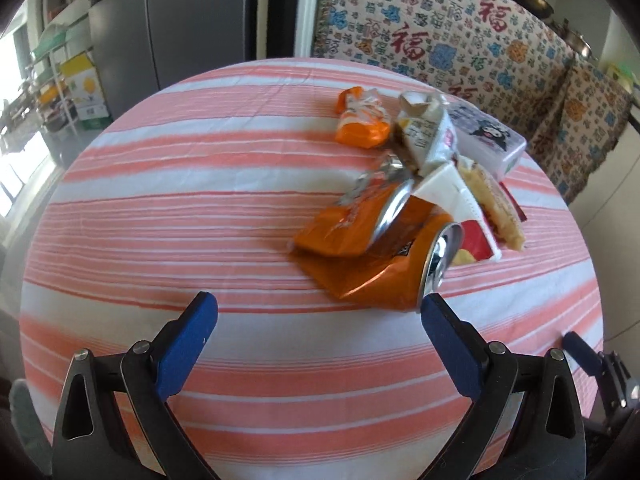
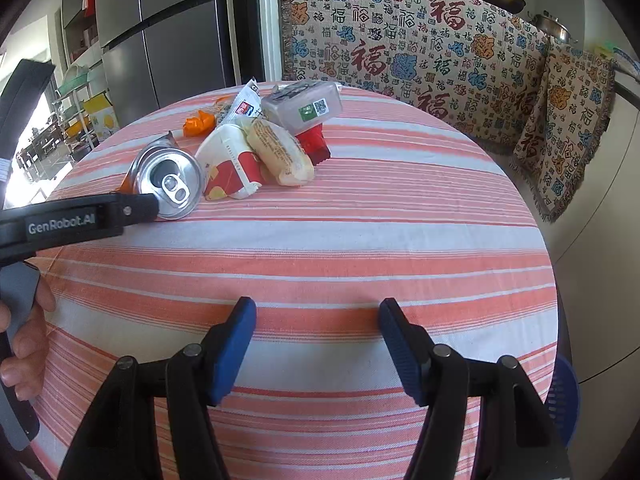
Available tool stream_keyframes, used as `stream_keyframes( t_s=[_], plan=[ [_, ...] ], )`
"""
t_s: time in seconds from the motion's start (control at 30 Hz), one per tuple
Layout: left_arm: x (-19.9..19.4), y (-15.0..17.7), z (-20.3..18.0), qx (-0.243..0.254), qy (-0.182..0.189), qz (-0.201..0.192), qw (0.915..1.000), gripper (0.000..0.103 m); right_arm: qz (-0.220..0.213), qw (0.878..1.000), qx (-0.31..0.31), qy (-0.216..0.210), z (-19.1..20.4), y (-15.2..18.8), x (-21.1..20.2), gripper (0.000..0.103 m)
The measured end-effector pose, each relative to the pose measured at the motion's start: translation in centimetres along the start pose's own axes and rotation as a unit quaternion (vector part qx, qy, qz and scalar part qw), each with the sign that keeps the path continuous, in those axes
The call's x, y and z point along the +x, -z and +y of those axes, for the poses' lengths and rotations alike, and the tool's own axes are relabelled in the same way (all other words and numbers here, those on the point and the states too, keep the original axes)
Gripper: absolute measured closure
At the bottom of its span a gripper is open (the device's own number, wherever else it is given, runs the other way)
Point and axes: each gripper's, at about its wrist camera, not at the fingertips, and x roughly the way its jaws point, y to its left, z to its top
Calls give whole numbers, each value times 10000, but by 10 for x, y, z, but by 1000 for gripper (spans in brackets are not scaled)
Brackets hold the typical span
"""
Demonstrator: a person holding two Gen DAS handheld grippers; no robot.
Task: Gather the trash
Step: 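Lower the left tool onto the crushed orange can while the right tool reaches the cream snack wrapper, then close the left tool on the crushed can while the right tool grasps the cream snack wrapper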
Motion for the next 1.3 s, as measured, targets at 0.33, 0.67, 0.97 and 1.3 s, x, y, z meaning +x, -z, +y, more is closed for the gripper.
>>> stream_keyframes(
  t_s=[0.33, 0.67, 0.97, 1.3],
  plan=[
    [-16, 12, 83, -494, 488, -63, 9976, 2, -5, 10000, 2, 9, 0, 0, 0, 37],
    [2, -8, 17, 1206, 1424, 13, 9824, 1, -10, 10000, -1, 13, 0, 0, 0, 37],
    [-5, 1, 6, 1657, 1236, -135, 9783, 26, -13, 10000, -2, 11, 0, 0, 0, 37],
    [-28, 33, 35, 584, 1127, -37, 9919, 26, 116, 9991, -24, -395, -6, -5, 2, 28]
  ],
)
